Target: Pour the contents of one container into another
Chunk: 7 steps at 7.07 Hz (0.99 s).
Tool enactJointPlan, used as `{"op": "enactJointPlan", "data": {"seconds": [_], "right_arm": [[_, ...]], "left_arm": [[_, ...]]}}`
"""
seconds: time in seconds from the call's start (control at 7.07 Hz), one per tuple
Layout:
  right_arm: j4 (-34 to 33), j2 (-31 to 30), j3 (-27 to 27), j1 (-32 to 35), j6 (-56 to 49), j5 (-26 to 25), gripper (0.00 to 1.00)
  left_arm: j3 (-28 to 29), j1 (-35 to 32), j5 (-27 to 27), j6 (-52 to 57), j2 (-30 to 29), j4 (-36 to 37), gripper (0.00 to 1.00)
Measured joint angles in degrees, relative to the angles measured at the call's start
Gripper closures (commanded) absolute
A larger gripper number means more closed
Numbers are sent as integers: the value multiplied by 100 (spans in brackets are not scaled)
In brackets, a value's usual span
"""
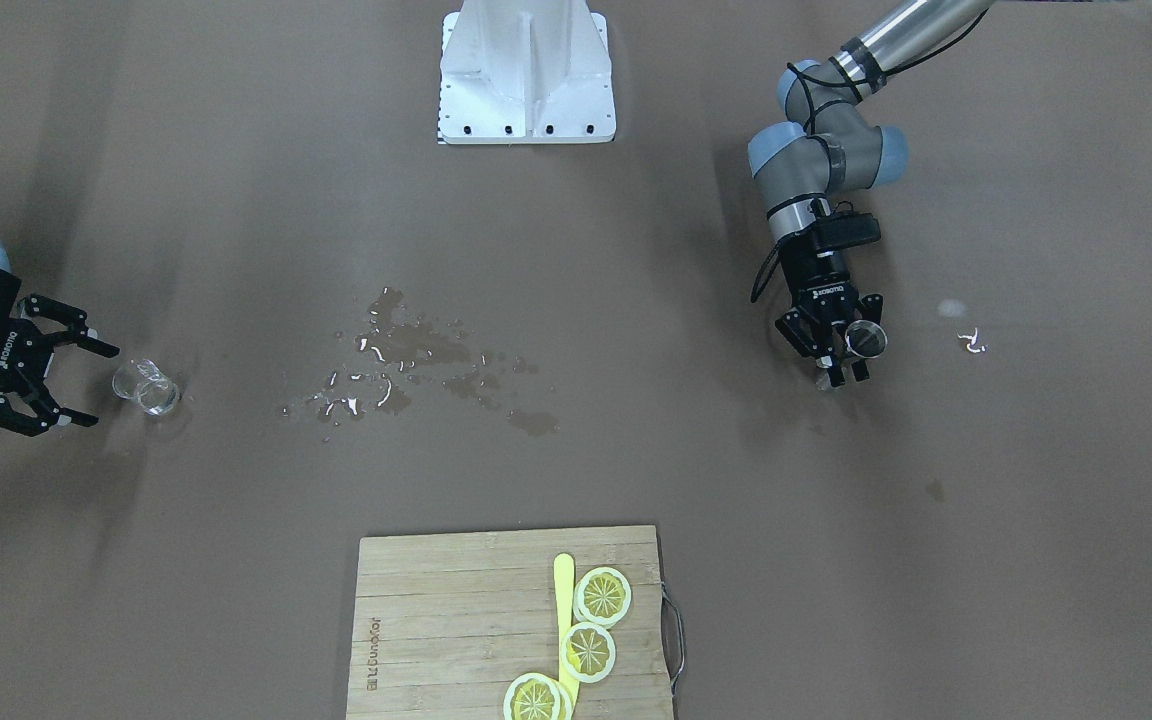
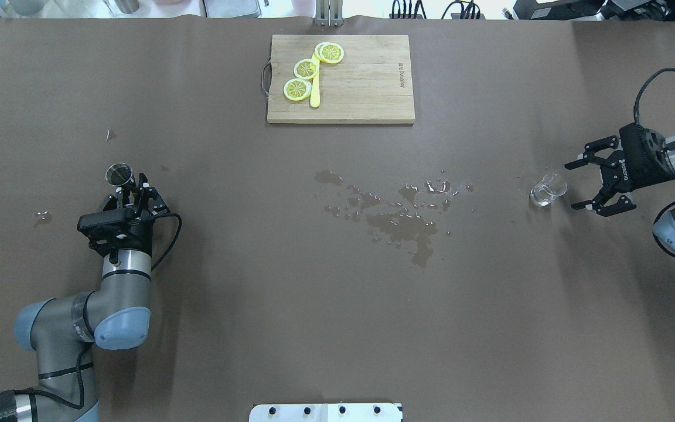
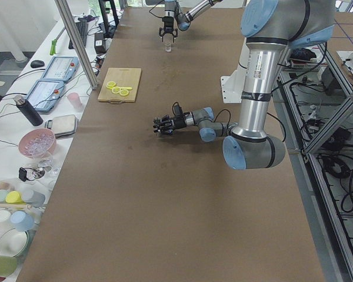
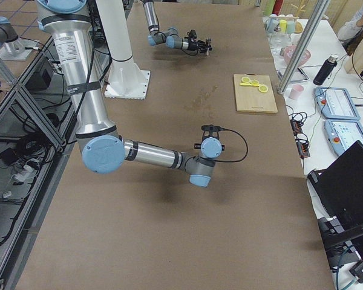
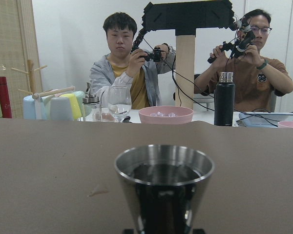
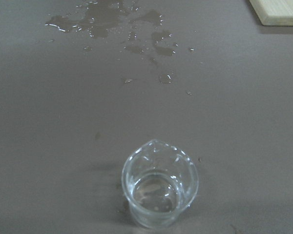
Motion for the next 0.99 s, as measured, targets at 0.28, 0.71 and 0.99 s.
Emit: {"op": "enactJointPlan", "data": {"seconds": [0.28,0.71,0.99], "right_arm": [[11,62,-53,-84,0,10,10],[140,137,-148,-169,19,20,10],[536,171,-327,-176,133,26,9]], "left_arm": [[-30,-64,2,304,0,-109,100],[-54,-226,-94,1354,-11,-1011,100],[-55,-324,-526,2729,-65,-2197,100]]}}
